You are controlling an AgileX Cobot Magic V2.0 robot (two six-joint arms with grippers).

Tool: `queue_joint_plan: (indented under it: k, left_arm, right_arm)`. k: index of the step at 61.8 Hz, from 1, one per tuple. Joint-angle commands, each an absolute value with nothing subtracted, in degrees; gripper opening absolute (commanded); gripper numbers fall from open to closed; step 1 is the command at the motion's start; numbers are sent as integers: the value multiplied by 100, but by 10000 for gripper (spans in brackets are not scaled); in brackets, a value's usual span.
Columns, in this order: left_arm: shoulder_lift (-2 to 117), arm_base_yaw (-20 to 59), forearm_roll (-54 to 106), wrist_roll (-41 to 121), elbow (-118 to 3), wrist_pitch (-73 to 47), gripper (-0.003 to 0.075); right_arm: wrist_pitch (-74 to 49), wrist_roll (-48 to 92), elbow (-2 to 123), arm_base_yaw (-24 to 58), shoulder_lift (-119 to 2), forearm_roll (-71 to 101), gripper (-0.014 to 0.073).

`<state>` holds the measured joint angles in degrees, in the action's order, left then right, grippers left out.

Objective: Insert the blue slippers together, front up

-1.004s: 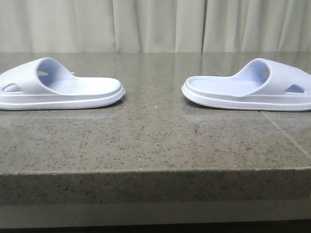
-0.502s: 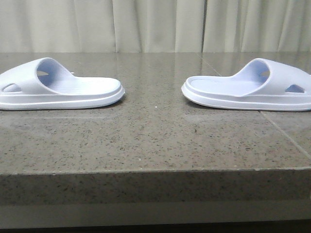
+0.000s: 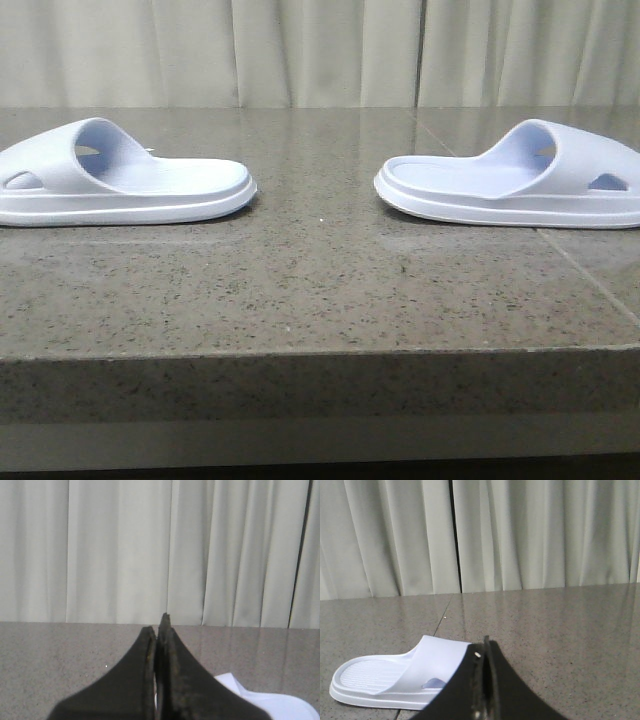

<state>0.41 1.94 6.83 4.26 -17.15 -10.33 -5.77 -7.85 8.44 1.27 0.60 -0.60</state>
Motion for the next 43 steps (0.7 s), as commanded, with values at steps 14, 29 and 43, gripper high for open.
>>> queue_joint_plan:
  k: [14, 29, 43]
  left_arm:
    - [1208, 245, 723, 422, -3394, -2017, -20]
    - [2284, 245, 723, 422, -4195, -3005, -20]
    - [3037, 245, 723, 422, -4221, -3512, -20]
  right_arm:
    - [-1691, -753, 2429, 95, -482, -486, -118]
    - [-2210, -753, 3082, 95, -1800, -498, -118]
    - [-2304, -753, 3096, 95, -2755, -498, -118]
